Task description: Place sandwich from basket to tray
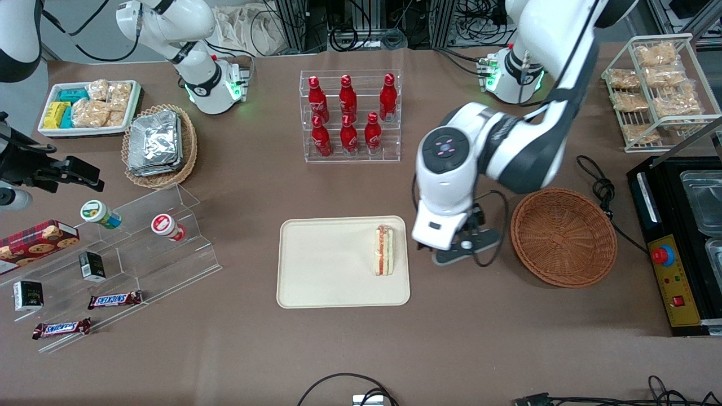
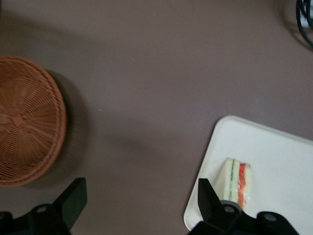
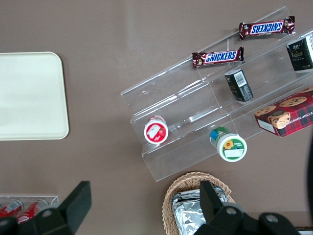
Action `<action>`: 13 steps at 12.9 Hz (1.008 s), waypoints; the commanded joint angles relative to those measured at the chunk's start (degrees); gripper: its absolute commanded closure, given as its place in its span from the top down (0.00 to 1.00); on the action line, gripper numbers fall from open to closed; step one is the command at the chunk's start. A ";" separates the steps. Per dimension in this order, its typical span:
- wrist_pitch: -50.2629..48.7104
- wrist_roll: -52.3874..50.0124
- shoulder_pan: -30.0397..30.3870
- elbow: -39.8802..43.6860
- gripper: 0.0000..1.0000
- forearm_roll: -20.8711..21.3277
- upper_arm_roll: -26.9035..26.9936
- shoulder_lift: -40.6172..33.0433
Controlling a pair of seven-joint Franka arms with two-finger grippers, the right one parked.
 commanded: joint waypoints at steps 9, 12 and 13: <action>-15.18 36.88 18.99 -1.23 1.00 -13.63 0.78 -15.46; -18.78 42.96 22.33 0.08 1.00 -16.08 0.87 -15.82; -19.58 44.89 22.78 1.39 1.00 -16.44 1.05 -16.34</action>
